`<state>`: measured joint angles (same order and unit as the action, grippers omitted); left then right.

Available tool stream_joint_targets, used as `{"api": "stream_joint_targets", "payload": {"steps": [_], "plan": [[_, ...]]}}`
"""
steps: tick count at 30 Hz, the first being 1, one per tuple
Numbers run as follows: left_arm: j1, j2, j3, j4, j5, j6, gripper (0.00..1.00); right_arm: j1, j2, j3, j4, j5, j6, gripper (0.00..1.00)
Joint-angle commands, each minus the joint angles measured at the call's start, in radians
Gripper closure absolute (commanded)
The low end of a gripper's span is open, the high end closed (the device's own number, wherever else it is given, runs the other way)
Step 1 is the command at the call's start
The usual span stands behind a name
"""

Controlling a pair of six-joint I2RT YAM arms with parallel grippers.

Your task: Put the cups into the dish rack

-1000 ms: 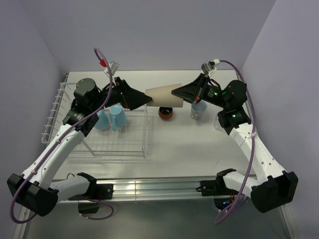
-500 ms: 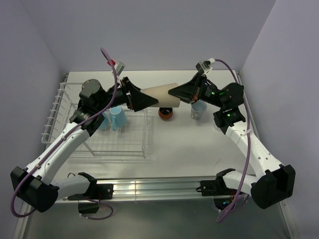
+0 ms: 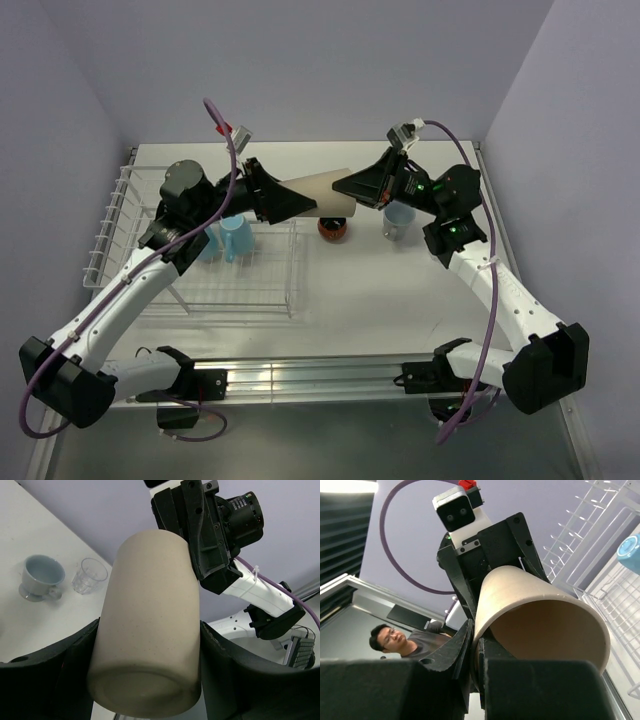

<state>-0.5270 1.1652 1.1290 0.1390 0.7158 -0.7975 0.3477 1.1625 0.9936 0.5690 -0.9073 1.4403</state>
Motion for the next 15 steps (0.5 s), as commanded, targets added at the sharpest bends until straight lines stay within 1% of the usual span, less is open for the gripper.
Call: {"api": "stream_joint_targets", "payload": {"steps": [1,2,3,4,5,6,7,10,11,12,13,14,15], "plan": [[-0.008,-0.048,0.029,-0.021,-0.024,0.043,1.0,0.008,-0.023,0.01,-0.043,0.053,-0.093,0.9],[-0.008,-0.052,0.035,-0.033,-0.032,0.047,1.0,0.01,-0.029,0.013,-0.075,0.077,-0.119,0.82],[-0.007,-0.061,0.049,-0.061,-0.038,0.053,1.0,0.008,-0.047,0.022,-0.151,0.093,-0.177,0.78],[-0.008,-0.065,0.057,-0.076,-0.044,0.066,1.0,0.01,-0.059,0.028,-0.191,0.109,-0.204,0.72],[-0.007,-0.071,0.064,-0.093,-0.049,0.072,1.0,0.008,-0.067,0.031,-0.228,0.145,-0.23,0.64],[-0.008,-0.082,0.084,-0.111,-0.073,0.083,1.0,0.007,-0.079,0.036,-0.292,0.163,-0.253,0.61],[-0.007,-0.087,0.097,-0.171,-0.087,0.104,1.0,0.004,-0.099,0.045,-0.328,0.183,-0.3,0.56],[-0.005,-0.11,0.146,-0.249,-0.143,0.141,1.0,-0.021,-0.136,0.077,-0.477,0.261,-0.395,0.48],[-0.007,-0.117,0.178,-0.319,-0.16,0.152,1.0,-0.032,-0.145,0.085,-0.512,0.283,-0.417,0.48],[-0.005,-0.119,0.199,-0.364,-0.209,0.164,1.0,-0.039,-0.156,0.092,-0.587,0.333,-0.437,0.48],[-0.005,-0.119,0.222,-0.416,-0.249,0.19,1.0,-0.05,-0.179,0.105,-0.627,0.361,-0.48,0.47],[-0.005,-0.113,0.276,-0.529,-0.291,0.202,1.0,-0.067,-0.187,0.111,-0.667,0.392,-0.5,0.47],[-0.002,-0.107,0.299,-0.582,-0.332,0.219,1.0,-0.076,-0.199,0.114,-0.74,0.422,-0.52,0.47]]}}
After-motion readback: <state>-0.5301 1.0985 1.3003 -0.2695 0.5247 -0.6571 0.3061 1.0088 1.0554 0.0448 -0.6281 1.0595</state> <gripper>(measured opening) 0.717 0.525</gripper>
